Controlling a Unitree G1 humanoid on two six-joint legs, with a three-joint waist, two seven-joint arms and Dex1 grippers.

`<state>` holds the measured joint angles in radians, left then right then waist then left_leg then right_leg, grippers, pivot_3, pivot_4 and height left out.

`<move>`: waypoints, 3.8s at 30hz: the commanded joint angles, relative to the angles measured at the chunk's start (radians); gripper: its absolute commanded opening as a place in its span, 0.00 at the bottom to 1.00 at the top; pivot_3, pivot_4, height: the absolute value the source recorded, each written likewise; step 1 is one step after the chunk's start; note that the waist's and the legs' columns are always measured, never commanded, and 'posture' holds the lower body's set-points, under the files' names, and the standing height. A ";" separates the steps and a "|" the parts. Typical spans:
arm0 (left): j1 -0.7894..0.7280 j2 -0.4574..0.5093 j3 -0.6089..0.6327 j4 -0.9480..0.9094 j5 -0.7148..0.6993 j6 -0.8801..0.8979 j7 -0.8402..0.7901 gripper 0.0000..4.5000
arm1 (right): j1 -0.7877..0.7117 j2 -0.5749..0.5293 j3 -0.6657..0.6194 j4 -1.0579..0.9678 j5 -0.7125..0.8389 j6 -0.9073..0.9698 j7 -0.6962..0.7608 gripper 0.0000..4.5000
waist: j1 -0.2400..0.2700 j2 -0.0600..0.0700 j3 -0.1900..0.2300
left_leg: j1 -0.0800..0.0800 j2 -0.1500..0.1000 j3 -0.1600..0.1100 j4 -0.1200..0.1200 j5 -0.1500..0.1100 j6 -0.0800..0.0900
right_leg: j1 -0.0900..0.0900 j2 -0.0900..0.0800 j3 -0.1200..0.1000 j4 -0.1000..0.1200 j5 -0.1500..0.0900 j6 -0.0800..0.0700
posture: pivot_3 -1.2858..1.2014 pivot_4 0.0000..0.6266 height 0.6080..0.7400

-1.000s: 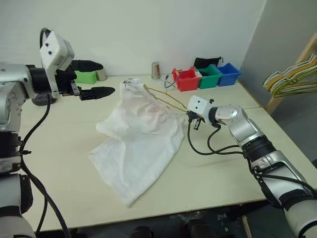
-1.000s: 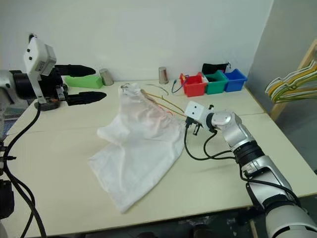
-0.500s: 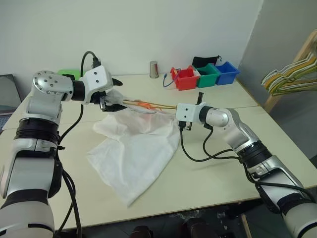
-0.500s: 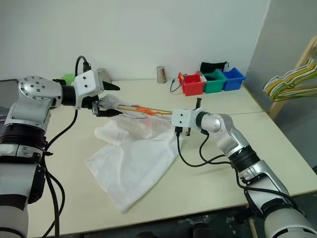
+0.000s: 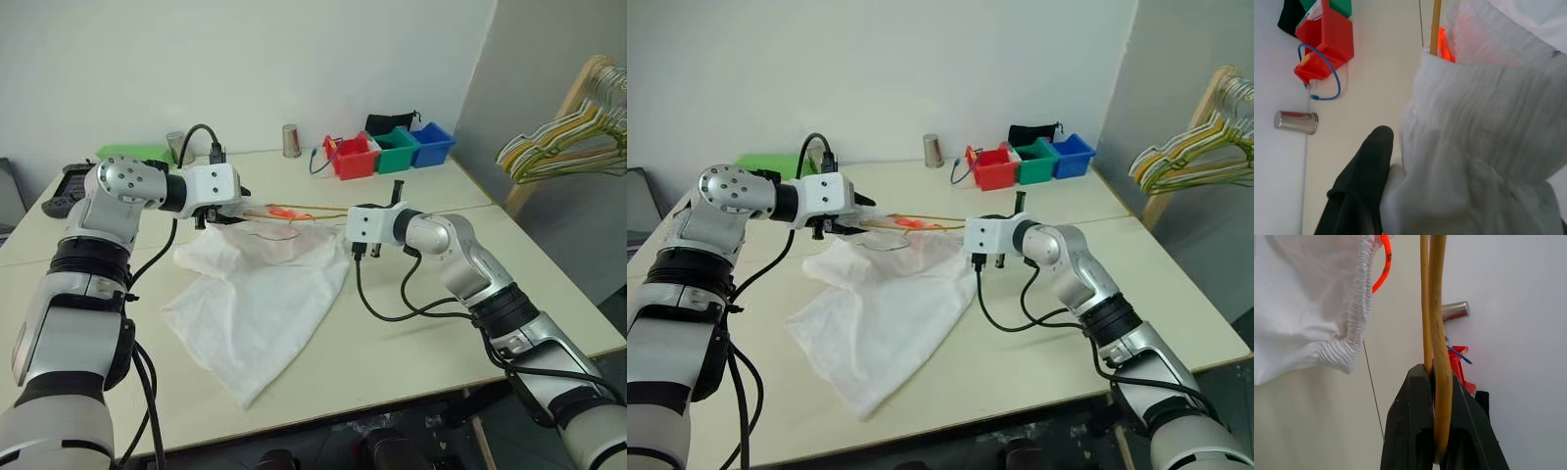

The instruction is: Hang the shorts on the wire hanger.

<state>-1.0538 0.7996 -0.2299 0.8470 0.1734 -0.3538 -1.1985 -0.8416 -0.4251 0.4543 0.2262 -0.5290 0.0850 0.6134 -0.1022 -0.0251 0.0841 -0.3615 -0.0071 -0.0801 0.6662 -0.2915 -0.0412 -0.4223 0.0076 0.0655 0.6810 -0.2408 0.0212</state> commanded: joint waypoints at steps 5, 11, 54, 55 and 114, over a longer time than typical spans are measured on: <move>-0.050 -0.010 0.005 0.033 0.051 -0.027 0.088 0.12 | -0.014 0.011 -0.029 -0.096 0.014 0.019 0.030 0.00 | -0.012 0.000 0.000 | 0.000 0.000 0.000 0.000 0.000 0.000 | 0.000 -0.001 0.000 0.000 0.000 0.000 | 0.49 0.00 1.00; -0.046 -0.014 0.015 0.036 0.057 -0.031 0.096 0.00 | -0.013 0.017 -0.029 -0.098 0.015 0.027 0.044 0.00 | -0.012 0.000 0.000 | 0.000 0.000 -0.001 0.000 0.000 0.000 | 0.000 -0.001 -0.001 0.000 0.000 0.000 | 0.50 0.00 1.00; 0.465 0.187 0.288 -0.744 -0.324 0.648 -0.032 0.00 | -0.135 0.205 -0.303 0.387 0.690 0.631 0.463 0.94 | 0.005 -0.002 -0.012 | 0.001 0.000 -0.004 0.000 0.000 0.000 | 0.002 0.000 -0.003 0.001 0.001 -0.001 | 0.54 0.00 1.00; 0.468 0.188 0.290 -0.748 -0.325 0.651 -0.029 0.00 | -0.138 0.206 -0.301 0.390 0.694 0.630 0.464 0.94 | 0.008 -0.002 -0.012 | 0.001 0.000 -0.004 0.000 0.000 0.000 | 0.002 -0.001 -0.003 0.001 0.001 -0.001 | 0.54 0.00 1.00; 0.556 0.308 0.138 -0.702 -0.279 0.554 -0.179 0.00 | -0.042 -0.102 -0.134 -0.051 0.558 0.424 0.443 0.01 | 0.018 -0.001 -0.013 | 0.002 0.001 -0.002 0.000 0.000 0.000 | 0.002 0.001 -0.003 0.000 0.001 -0.001 | 0.51 0.00 1.00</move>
<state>-0.4818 1.0911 -0.1012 0.1275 -0.1370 0.2099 -1.3838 -0.8499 -0.4950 0.3473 0.1732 0.0503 0.5243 1.0644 -0.0846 -0.0263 0.0708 -0.3596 -0.0061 -0.0820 0.6658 -0.2916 -0.0411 -0.4206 0.0086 0.0629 0.6813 -0.2402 0.0201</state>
